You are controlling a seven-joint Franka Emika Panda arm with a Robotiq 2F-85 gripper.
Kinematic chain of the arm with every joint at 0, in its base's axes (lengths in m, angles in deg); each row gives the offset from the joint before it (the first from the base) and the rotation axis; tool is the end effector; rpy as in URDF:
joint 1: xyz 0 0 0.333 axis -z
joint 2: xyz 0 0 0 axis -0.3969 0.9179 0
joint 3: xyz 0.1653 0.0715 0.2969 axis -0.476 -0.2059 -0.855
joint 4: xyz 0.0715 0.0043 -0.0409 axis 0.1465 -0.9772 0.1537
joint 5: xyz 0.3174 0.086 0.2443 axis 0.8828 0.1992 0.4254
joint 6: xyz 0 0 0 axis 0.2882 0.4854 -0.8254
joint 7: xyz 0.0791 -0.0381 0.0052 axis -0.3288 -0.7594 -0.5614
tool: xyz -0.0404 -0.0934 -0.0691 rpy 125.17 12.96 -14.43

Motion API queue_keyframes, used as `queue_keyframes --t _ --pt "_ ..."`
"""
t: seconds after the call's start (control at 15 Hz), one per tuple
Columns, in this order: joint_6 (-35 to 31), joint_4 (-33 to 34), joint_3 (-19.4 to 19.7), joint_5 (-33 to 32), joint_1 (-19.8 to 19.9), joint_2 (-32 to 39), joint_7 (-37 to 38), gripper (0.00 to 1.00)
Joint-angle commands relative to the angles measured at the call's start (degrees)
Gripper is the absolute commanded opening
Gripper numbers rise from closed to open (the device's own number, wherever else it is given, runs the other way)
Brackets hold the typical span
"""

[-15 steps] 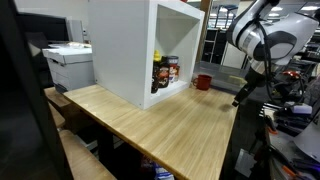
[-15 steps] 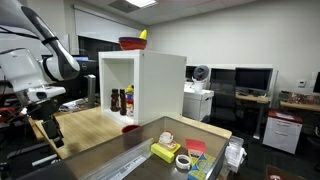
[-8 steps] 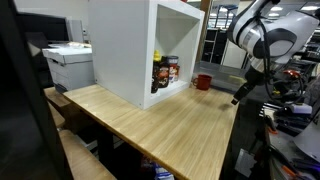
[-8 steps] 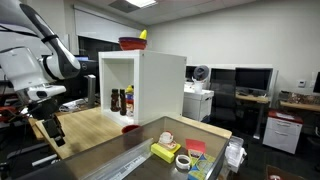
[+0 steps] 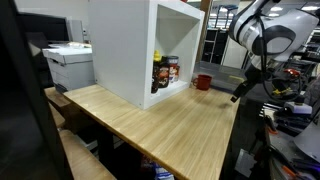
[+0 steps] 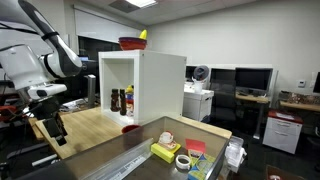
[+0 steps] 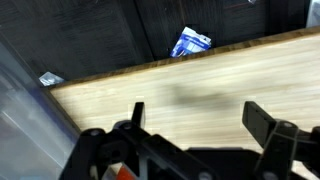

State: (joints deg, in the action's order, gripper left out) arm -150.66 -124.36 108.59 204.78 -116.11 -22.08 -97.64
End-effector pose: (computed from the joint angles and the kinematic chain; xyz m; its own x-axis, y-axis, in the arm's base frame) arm 0.2613 -0.0149 0.2464 0.9023 -0.2945 0.3149 -0.3492 -0.9275 0.1331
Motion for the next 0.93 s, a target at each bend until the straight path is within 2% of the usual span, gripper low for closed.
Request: queue_keyframes --t 0.0,0.87 --pt "-0.28 -0.54 3.39 0.58 -2.56 2.49 -0.46 1.00" --pt "-0.28 -0.58 11.20 0.60 -8.10 4.89 -1.22 1.00"
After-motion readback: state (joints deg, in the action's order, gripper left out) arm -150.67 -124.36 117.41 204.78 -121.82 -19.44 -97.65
